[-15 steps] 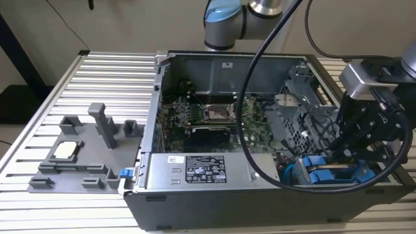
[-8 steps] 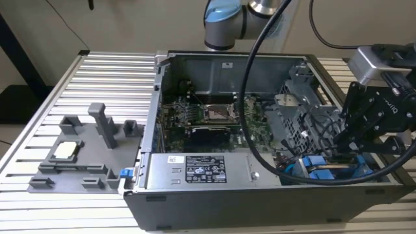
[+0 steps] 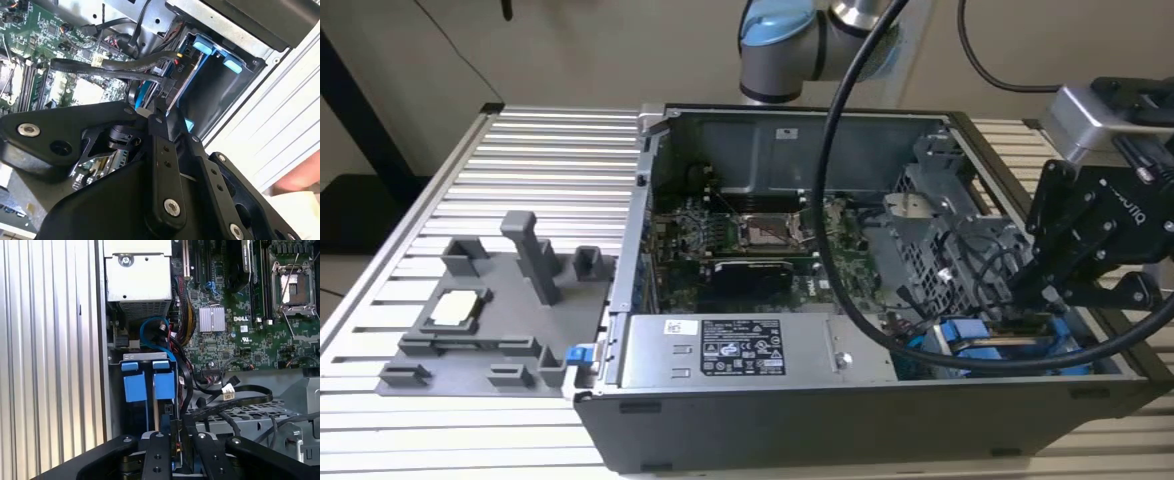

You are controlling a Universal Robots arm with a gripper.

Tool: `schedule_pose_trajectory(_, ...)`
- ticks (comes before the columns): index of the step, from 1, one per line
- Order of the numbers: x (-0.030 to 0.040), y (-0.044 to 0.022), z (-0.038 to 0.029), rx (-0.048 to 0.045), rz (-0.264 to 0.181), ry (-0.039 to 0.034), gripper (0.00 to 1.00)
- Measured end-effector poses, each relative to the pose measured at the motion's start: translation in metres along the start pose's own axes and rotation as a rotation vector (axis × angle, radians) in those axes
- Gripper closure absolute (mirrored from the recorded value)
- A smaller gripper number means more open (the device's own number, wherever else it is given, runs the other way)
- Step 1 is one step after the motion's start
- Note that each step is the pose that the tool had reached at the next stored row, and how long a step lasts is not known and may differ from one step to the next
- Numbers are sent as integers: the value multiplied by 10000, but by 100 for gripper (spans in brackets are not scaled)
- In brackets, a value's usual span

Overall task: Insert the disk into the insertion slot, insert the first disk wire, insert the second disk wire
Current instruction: 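Insert the second disk wire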

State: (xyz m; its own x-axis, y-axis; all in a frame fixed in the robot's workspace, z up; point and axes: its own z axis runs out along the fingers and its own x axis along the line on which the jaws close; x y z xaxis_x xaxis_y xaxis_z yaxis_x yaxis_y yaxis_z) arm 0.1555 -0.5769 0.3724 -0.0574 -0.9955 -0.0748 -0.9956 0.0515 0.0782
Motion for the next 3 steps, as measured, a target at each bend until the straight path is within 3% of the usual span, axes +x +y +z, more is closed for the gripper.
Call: schedule_pose_trajectory(3, 0, 0, 0, 0, 1, 3, 76)
